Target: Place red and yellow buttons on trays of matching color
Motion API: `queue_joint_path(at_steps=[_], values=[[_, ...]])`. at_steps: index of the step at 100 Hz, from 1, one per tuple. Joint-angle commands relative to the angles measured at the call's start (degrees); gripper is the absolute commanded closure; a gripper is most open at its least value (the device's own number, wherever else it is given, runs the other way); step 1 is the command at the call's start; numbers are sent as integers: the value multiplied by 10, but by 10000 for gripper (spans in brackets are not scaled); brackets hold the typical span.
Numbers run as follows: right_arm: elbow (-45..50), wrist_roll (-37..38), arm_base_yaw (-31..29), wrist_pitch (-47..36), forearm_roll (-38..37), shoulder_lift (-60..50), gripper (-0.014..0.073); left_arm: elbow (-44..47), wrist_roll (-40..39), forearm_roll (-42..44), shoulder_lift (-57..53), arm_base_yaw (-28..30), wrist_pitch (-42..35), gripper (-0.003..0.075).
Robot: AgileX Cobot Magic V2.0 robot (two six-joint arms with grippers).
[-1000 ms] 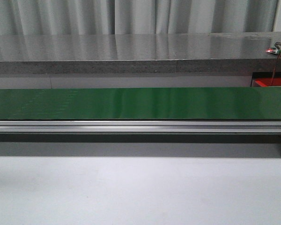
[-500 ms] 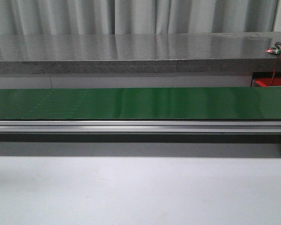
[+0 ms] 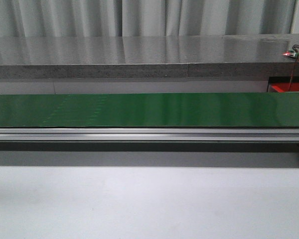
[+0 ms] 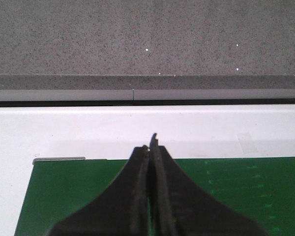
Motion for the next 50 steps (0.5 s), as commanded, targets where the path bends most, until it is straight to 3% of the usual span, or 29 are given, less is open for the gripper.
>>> queue_joint_path(at_steps=[1, 50], values=[[-10, -7, -2, -53, -12, -4, 667, 1, 1, -8, -32, -3, -67, 740], [62, -7, -2, -62, -35, -28, 667, 18, 3, -8, -62, -3, -45, 739]])
